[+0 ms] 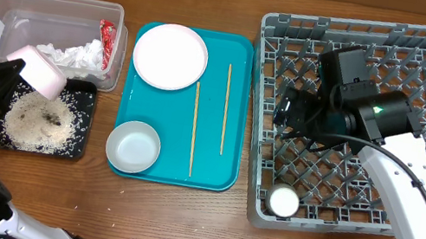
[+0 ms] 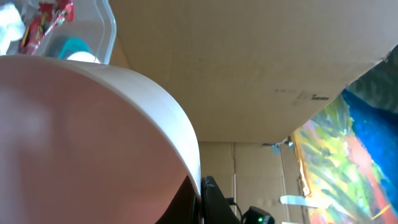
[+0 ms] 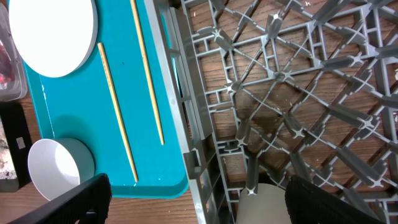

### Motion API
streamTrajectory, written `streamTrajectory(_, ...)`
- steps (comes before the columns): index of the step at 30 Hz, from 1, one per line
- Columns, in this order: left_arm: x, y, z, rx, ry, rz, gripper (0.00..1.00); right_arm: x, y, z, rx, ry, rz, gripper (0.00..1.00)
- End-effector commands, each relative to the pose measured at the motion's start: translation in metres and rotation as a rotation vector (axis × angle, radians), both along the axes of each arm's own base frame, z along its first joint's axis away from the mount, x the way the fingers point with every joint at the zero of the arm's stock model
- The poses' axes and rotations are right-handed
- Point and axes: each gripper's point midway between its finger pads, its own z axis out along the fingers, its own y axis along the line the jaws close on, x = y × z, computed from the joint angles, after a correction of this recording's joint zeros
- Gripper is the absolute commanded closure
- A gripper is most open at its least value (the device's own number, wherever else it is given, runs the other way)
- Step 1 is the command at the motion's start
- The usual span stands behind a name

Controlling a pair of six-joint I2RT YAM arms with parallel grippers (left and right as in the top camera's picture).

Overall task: Sort waste into correct bins and load items into the dishwasher
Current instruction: 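Tip the bowl to pour the rice onto the black tray, then carry the empty bowl back and set it on the teal tray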

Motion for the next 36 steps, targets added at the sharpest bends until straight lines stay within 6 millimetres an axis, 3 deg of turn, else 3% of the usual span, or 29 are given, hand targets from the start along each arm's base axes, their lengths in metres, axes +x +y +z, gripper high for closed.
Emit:
streamTrajectory(1,-0.001,0.001,0.009,-0.022,-0.019,0.012,0.96,0.003,0.001,0.008,0.008,-0.023,0.002,0.10)
streamTrajectory(8,-0.001,-0.004,0.001,0.036,0.005,-0.010,0.96,0.002,0.000,0.008,0.006,-0.021,0.006,0.10)
streamTrajectory(14,0.009,-0.044,0.016,0.192,-0.047,-0.137,0.96,0.003,0.001,0.008,0.007,-0.025,0.005,0.10)
streamTrajectory(19,0.016,-0.059,0.024,0.297,-0.029,-0.210,0.96,0.002,0.000,0.008,0.004,-0.021,0.010,0.10)
streamTrajectory(23,0.013,-0.059,0.019,0.447,0.003,-0.260,0.96,0.001,0.000,0.007,0.001,-0.020,0.016,0.10)
streamTrajectory(29,0.008,-0.045,0.027,0.367,0.024,-0.195,0.96,0.001,0.000,0.007,-0.003,-0.020,0.026,0.10)
streamTrajectory(36,0.011,-0.059,0.033,0.349,0.007,-0.229,0.96,0.002,0.000,0.008,-0.001,-0.027,0.026,0.10)
